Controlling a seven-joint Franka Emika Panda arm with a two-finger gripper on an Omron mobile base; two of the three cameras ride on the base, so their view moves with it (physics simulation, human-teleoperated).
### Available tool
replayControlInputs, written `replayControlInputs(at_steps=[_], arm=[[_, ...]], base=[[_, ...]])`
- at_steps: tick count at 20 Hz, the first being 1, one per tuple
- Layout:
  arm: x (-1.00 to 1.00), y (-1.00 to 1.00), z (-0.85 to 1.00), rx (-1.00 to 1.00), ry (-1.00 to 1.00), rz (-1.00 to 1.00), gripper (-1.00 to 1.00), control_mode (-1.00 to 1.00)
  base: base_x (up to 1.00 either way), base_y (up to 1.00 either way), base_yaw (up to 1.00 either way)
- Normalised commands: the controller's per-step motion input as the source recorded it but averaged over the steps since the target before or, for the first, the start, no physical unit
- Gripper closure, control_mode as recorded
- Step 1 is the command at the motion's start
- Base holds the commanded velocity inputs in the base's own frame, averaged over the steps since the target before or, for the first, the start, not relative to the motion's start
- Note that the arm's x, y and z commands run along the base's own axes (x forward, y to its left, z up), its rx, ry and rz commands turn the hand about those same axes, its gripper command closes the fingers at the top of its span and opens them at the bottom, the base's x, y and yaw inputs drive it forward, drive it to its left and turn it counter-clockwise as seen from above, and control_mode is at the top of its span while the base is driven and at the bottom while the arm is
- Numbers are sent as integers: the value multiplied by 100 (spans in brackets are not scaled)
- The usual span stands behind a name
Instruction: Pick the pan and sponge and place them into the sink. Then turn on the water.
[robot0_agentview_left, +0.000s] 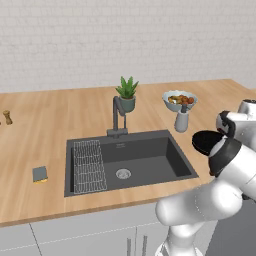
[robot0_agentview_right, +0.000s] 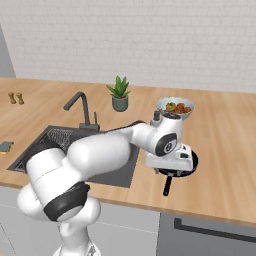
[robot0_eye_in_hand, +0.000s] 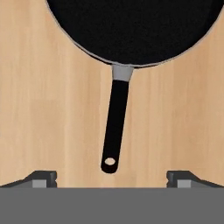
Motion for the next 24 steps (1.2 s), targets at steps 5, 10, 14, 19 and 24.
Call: replayControlInputs(at_steps=[5, 10, 14, 19, 24], arm=[[11, -3, -34, 0, 0, 0, -100, -100], [0, 0, -38, 0, 0, 0, -100, -100], [-6, 0, -42, 0, 0, 0, -100, -100], [-12, 0, -33, 0, 0, 0, -100, -100], [-2, 0, -32, 0, 0, 0, -100, -100]], base=[[0, 0, 0], [0, 0, 0], [0, 0, 0], [0, 0, 0], [0, 0, 0]])
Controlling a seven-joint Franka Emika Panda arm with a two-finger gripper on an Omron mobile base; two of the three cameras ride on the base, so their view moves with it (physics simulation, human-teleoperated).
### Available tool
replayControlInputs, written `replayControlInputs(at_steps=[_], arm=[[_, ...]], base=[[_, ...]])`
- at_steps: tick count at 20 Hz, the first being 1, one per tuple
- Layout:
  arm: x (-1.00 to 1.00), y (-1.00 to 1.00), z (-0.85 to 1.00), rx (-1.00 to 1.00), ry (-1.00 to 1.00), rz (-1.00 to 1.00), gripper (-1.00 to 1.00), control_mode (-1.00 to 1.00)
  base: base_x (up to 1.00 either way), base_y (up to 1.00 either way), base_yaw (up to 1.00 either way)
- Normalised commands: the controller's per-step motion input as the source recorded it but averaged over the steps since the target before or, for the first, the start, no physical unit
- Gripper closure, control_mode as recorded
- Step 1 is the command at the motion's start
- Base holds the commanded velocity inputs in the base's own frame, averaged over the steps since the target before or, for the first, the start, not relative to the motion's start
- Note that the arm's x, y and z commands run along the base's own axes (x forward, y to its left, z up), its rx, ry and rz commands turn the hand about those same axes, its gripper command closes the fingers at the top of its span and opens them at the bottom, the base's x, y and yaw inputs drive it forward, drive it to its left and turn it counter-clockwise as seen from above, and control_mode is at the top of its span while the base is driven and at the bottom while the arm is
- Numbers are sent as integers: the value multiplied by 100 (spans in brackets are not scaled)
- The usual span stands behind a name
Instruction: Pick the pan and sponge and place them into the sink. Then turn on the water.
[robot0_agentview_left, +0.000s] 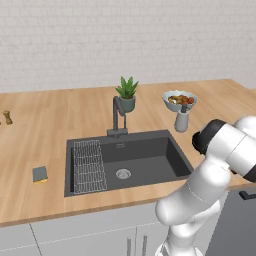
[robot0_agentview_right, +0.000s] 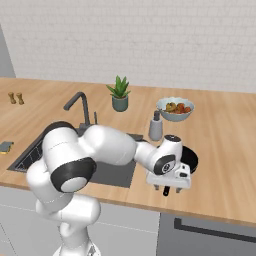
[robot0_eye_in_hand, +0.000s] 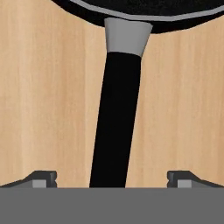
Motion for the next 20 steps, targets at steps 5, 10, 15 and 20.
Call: replayControlInputs(at_steps=[5, 10, 15, 20], arm=[[0, 0, -19, 0, 0, 0, -100, -100], [0, 0, 0, 0, 1, 0, -100, -100], [0, 0, 0, 0, 0, 0, 100, -100], [0, 0, 0, 0, 0, 0, 100, -100]], base=[[0, 0, 0], [0, 0, 0], [0, 0, 0], [0, 0, 0]])
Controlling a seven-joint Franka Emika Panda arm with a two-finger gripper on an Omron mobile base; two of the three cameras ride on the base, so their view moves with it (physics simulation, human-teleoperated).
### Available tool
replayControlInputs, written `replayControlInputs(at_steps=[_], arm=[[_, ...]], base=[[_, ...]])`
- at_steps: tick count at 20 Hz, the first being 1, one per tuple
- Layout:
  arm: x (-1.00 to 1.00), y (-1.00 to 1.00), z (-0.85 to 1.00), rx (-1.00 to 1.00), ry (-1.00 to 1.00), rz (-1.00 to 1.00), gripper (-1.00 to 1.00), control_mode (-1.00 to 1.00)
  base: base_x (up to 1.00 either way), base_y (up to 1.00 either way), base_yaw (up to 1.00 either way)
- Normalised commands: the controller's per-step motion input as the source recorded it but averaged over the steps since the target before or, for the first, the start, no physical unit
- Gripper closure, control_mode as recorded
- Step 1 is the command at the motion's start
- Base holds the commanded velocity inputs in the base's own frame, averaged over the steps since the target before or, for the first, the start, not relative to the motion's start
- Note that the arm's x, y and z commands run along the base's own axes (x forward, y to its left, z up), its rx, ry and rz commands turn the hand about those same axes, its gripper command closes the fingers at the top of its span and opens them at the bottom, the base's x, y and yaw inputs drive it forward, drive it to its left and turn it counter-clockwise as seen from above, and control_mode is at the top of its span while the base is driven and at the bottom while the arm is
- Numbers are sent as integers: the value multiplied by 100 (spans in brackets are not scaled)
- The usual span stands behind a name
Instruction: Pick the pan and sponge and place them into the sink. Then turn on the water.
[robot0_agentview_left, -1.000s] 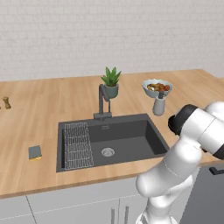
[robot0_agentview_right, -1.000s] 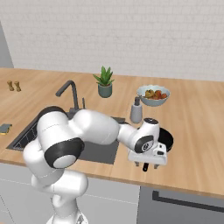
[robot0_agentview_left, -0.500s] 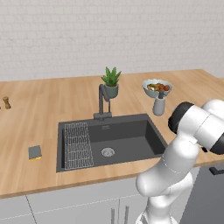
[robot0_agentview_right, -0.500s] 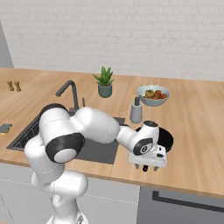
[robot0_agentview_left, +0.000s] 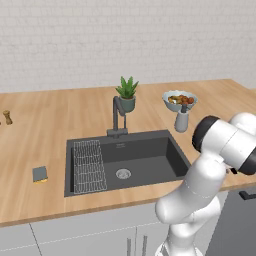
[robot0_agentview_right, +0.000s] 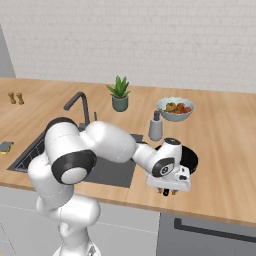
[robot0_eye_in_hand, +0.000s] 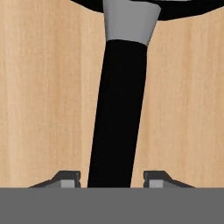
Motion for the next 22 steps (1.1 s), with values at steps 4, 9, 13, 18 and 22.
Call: replayControlInputs(at_steps=[4, 9, 13, 18, 22], arm=[[0, 0, 0, 0, 0, 0, 100, -100], [-7, 0, 10, 0, -2, 0, 100, -100], [-21, 2, 56, 0, -16, 1, 100, -100], [-19, 8, 64, 0, -15, 0, 100, -100], [-2, 46, 64, 0, 0, 4, 100, -100]], base=[[0, 0, 0], [0, 0, 0], [0, 0, 0], [0, 0, 0], [0, 0, 0]])
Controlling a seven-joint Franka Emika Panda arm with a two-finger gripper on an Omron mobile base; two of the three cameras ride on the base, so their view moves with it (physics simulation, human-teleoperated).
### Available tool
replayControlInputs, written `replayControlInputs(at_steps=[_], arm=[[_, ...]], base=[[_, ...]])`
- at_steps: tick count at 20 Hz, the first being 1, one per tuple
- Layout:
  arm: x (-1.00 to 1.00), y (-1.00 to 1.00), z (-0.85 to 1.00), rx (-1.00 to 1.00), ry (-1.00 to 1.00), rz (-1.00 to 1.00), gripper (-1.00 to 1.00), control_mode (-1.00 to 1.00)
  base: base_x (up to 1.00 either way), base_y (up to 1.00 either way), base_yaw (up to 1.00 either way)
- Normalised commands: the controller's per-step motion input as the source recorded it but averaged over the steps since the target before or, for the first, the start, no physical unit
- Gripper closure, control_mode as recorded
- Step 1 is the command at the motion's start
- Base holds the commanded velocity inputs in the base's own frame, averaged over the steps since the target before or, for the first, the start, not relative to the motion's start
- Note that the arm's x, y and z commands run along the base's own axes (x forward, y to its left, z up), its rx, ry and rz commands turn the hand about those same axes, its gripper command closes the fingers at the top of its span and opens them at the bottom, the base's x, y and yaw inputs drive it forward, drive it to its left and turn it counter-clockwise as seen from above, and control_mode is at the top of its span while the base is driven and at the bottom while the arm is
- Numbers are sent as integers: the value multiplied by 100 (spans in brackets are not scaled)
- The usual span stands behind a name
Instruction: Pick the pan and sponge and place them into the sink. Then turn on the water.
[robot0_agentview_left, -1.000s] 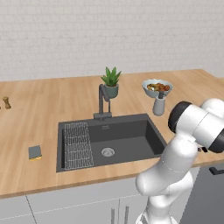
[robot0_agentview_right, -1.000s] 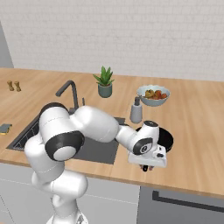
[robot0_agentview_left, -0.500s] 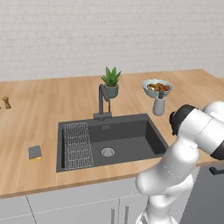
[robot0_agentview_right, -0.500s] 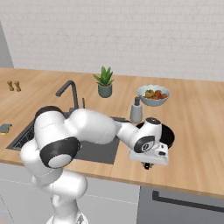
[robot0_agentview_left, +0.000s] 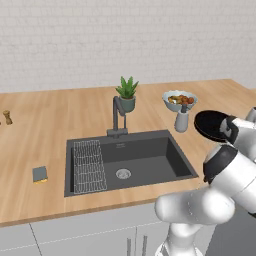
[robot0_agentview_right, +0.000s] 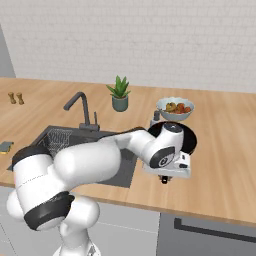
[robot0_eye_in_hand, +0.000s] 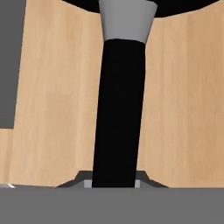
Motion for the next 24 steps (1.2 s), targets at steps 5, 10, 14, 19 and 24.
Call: replayControlInputs(at_steps=[5, 10, 14, 19, 24], arm=[[1, 77, 50, 0, 12, 13, 100, -100], [12, 74, 24, 1, 13, 25, 100, -100], [21, 67, 4, 0, 10, 23, 100, -100], [31, 66, 0, 0, 9, 13, 100, -100], [59, 68, -9, 0, 2, 12, 100, -100]], base=[[0, 0, 0], [0, 0, 0], [0, 0, 0], [0, 0, 0], [0, 0, 0]])
